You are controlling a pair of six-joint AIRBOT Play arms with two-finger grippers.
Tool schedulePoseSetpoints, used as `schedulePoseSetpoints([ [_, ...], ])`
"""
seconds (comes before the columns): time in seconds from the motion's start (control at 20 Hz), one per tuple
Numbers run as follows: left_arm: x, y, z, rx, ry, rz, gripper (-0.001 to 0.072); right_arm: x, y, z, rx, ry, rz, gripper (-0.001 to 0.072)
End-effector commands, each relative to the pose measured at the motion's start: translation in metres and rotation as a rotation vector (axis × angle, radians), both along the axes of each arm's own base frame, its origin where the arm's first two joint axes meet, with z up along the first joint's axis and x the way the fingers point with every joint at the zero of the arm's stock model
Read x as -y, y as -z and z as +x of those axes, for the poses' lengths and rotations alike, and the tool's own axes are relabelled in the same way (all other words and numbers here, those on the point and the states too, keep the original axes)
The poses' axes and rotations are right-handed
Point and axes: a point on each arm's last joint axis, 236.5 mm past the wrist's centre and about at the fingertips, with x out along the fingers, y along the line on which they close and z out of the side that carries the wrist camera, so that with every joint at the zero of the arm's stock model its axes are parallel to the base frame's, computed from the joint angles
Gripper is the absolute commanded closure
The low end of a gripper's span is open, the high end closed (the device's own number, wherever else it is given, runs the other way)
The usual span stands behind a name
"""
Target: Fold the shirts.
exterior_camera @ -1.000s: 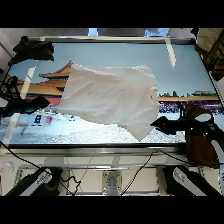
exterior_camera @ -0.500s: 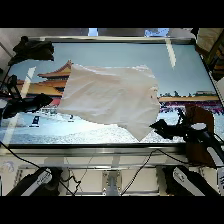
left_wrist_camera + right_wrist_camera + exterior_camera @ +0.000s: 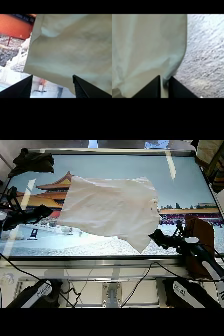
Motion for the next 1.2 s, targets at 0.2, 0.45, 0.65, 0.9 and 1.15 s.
schedulePoseSetpoints([
  [0.2,-0.046,0.038,-0.038,-0.225,-0.099,0.164,0.0579,-0.017,-0.014,0.003,0.011,-0.031,0.060,0.0681],
  [0.45,-0.027,0.088,-0.053,-0.389,0.005,0.071,0.0257,-0.019,-0.050,0.028,0.090,-0.080,0.073,0.0682],
  [0.65,-0.006,0.115,-0.017,-0.358,-0.023,-0.106,0.0135,-0.026,-0.068,0.033,0.115,-0.122,0.099,0.0682],
  [0.9,0.008,0.096,0.042,-0.244,-0.037,-0.269,0.0134,-0.029,-0.070,0.031,0.110,-0.133,0.113,0.0682],
  [1.15,0.012,0.107,0.035,-0.316,-0.021,-0.299,0.0135,-0.029,-0.070,0.031,0.110,-0.132,0.114,0.0682],
])
